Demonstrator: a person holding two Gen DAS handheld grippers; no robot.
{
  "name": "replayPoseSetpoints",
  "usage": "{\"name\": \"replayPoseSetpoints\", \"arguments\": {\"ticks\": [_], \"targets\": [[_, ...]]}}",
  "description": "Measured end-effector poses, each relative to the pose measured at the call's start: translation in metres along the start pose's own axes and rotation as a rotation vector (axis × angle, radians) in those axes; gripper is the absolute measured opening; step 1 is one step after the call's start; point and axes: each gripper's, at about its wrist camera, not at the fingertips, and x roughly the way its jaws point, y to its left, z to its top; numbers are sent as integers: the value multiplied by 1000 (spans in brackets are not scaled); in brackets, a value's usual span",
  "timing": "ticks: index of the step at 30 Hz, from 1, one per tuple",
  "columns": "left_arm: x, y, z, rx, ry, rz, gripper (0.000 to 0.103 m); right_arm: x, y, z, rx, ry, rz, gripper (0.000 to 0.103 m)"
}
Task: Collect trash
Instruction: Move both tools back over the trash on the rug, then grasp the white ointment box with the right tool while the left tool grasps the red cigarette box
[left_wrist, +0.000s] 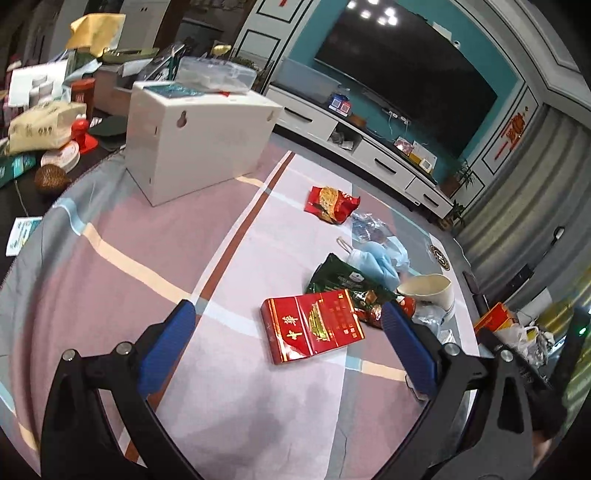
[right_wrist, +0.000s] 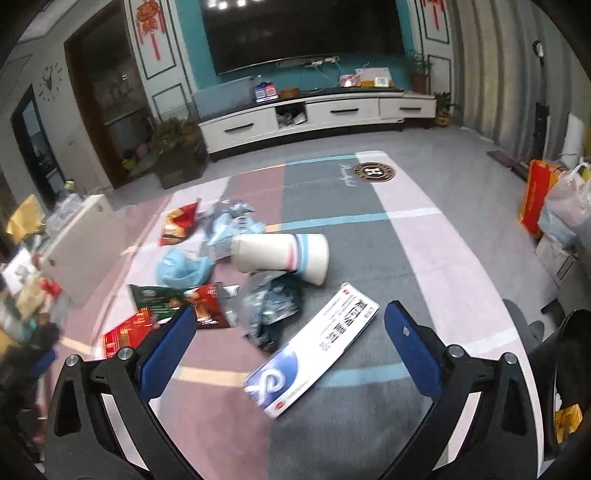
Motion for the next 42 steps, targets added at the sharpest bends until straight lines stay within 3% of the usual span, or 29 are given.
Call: {"name": "replayPoseSetpoints", "arguments": {"ticks": [10, 17, 24, 27, 30, 34, 37, 41, 42], "targets": [[23, -6, -7, 24, 61, 23, 100, 43, -7, -14, 32, 128, -18, 87], [39, -15, -10, 35, 109, 21, 100, 56, 5, -23, -8, 166, -55, 86], [59, -40, -8, 203, 170, 41, 100, 62, 6, -30, -37, 205, -29, 66], [64, -45, 6, 313, 170, -17, 100, 60, -1, -27, -20, 218, -2, 56], [75, -49, 12, 436, 239, -110, 100, 54, -10, -23, -1, 213, -3, 45], [94, -62, -4, 673, 281, -25, 100, 48, -21, -17, 18, 201, 6, 37], [104, -65, -14, 736, 341, -11, 100, 47, -28, -16, 39, 205, 18, 37], [111, -67, -20, 768, 365, 10, 99, 43, -36, -13, 73, 203, 32, 37], [113, -67, -21, 763, 367, 12, 93, 42, -38, -13, 81, 202, 38, 37]]}}
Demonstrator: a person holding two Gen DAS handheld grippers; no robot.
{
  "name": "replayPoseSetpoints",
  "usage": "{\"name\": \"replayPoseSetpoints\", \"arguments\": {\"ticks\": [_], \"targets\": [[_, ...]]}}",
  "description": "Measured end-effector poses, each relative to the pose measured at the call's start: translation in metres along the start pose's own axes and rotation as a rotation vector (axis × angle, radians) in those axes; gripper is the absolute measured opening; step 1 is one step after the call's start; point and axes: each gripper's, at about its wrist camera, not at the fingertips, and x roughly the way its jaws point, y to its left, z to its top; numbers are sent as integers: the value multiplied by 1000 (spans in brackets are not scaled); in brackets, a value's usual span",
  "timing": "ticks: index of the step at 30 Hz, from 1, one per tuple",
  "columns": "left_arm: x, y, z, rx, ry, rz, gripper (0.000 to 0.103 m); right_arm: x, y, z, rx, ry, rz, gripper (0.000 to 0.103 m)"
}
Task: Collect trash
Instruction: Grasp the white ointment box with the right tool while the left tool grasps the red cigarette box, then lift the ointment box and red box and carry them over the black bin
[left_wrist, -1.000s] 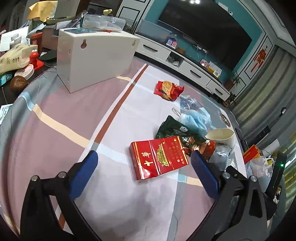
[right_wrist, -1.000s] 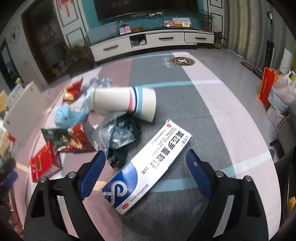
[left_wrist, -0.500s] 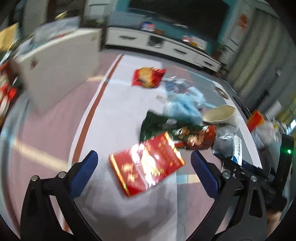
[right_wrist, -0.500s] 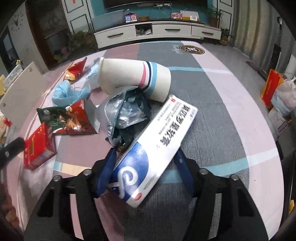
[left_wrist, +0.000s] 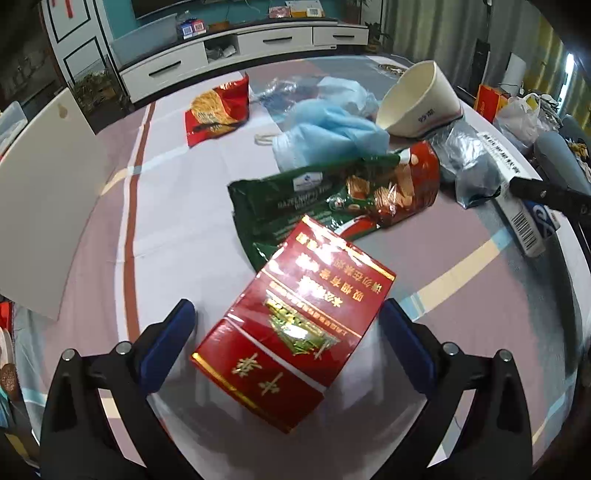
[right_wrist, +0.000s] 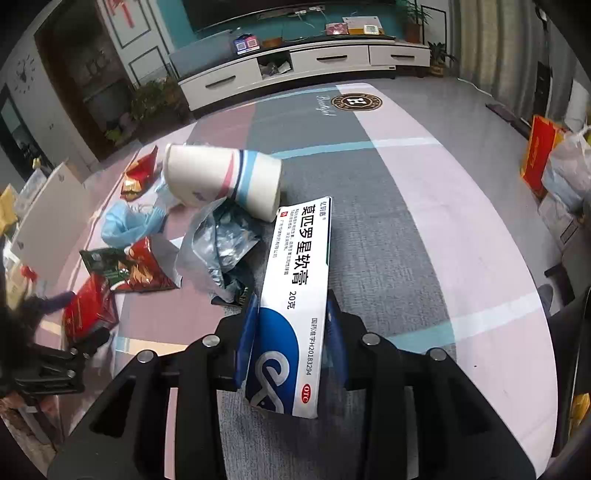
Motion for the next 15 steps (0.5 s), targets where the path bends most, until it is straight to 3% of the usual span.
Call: {"name": "replayPoseSetpoints", "arguments": {"ticks": [6, 15], "targets": [[-7, -5, -10, -113, -9, -27, 83, -11, -5, 2, 23, -16, 32, 37], [-63, -39, -40, -350, -90, -45, 82, -27, -15, 3, 60, -37, 82, 37]]}}
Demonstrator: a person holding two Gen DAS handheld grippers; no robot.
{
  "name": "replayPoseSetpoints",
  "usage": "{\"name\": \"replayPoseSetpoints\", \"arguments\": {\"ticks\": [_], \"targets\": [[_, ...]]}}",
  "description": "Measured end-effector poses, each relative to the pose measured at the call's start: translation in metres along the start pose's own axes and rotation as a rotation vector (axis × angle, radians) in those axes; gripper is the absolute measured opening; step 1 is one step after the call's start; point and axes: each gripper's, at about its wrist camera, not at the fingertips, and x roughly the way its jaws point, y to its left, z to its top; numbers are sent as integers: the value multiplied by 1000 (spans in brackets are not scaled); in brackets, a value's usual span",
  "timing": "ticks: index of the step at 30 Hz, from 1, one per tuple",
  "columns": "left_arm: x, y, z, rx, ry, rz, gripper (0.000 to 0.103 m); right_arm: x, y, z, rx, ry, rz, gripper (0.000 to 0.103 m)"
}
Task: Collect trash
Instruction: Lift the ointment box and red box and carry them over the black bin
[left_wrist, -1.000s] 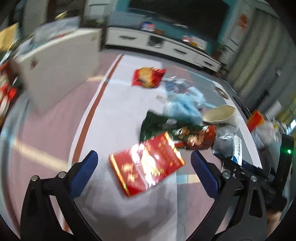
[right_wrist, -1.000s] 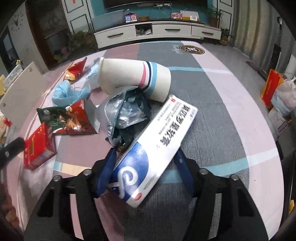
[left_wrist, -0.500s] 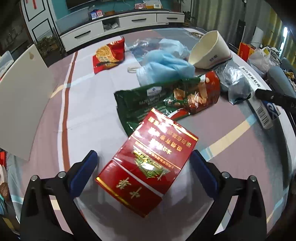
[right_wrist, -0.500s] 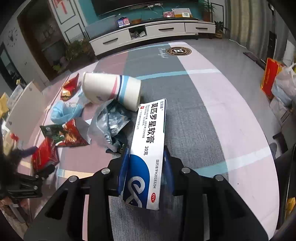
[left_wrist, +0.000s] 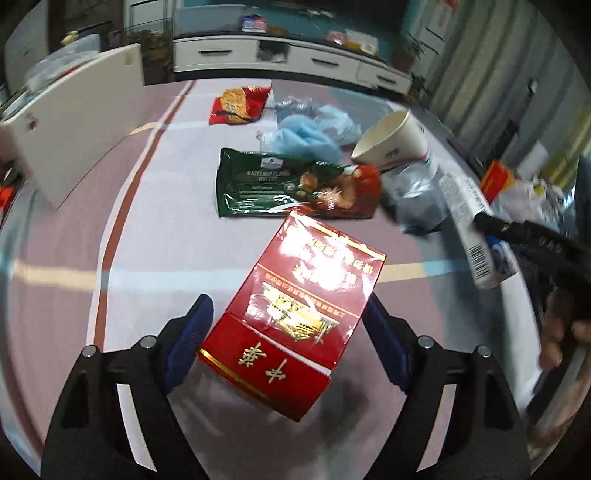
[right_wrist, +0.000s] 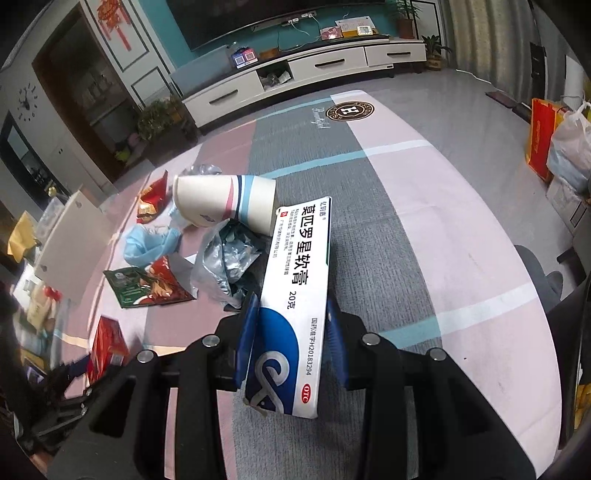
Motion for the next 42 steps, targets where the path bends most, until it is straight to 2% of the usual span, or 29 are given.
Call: {"name": "replayPoseSetpoints", "arguments": {"ticks": [2, 7, 13, 17, 23, 30, 42], "targets": [[-16, -7, -4, -30, -39, 28, 82, -7, -1, 0, 2, -15, 11, 37], [-58, -17, -21, -171, -154, -48, 82, -23, -8, 1, 16, -46, 47, 37], [-69, -16, -33, -270, -228, -80, 82, -24, -21, -2, 44, -35, 56, 37], [-69, -13, -38, -264, -236, -51, 82, -30, -23, -6, 37, -46, 47, 37], [-70, -13, -40, -260, -243, -65, 82, -45, -20, -14, 19, -72, 38, 37], [-82, -16, -42, -249, -270, -114, 82, -71, -15, -31, 15, -114, 62, 37], [-92, -27, -46, -226, -284, -153, 82, -105, -7, -34, -21, -198, 123, 37]]}}
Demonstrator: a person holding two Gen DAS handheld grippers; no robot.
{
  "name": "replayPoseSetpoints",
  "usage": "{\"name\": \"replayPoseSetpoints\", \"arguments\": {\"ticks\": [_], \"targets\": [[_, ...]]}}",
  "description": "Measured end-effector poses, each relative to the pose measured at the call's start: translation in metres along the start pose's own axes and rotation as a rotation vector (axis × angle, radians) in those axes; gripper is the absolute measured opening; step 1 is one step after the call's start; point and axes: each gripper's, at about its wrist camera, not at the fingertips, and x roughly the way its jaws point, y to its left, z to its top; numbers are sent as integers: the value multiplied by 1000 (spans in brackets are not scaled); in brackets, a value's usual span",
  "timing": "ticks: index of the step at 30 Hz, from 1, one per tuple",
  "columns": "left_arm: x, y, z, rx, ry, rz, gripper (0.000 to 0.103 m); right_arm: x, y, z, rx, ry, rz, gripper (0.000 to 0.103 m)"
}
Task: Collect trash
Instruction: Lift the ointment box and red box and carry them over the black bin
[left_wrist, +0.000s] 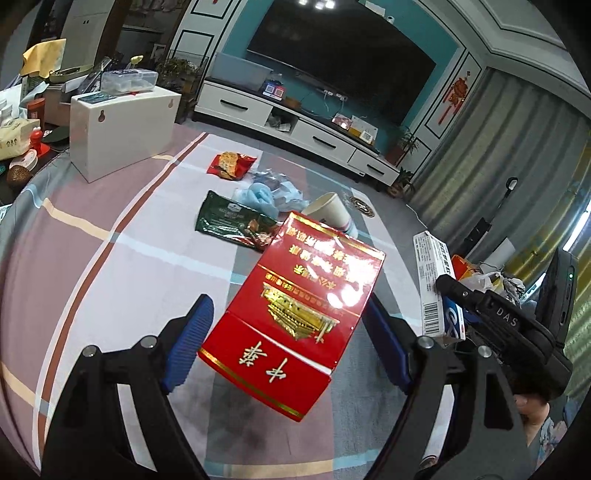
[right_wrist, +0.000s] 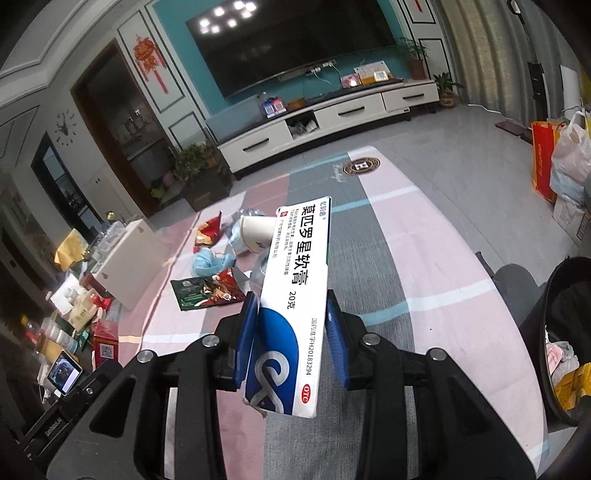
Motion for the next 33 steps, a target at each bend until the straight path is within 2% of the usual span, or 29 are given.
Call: {"name": "replayPoseSetpoints", "arguments": {"ticks": [12, 15, 19, 27, 33], "targets": [[-7, -32, -2, 61, -12, -53, 82, -37, -14, 8, 30, -96, 0, 37], [-2, -44, -3, 88, -3, -46, 82, -46, -17, 9, 17, -125, -32, 37], [-1, -64, -4, 127, -6, -46, 82, -60, -25, 12, 32, -158, -16, 37], [6, -112, -8, 199, -6, -78, 82, -95, -54, 14, 86, -243, -8, 37], [17, -152, -16, 273, 7, -107, 82, -115, -89, 12, 170, -293, -59, 37]]}}
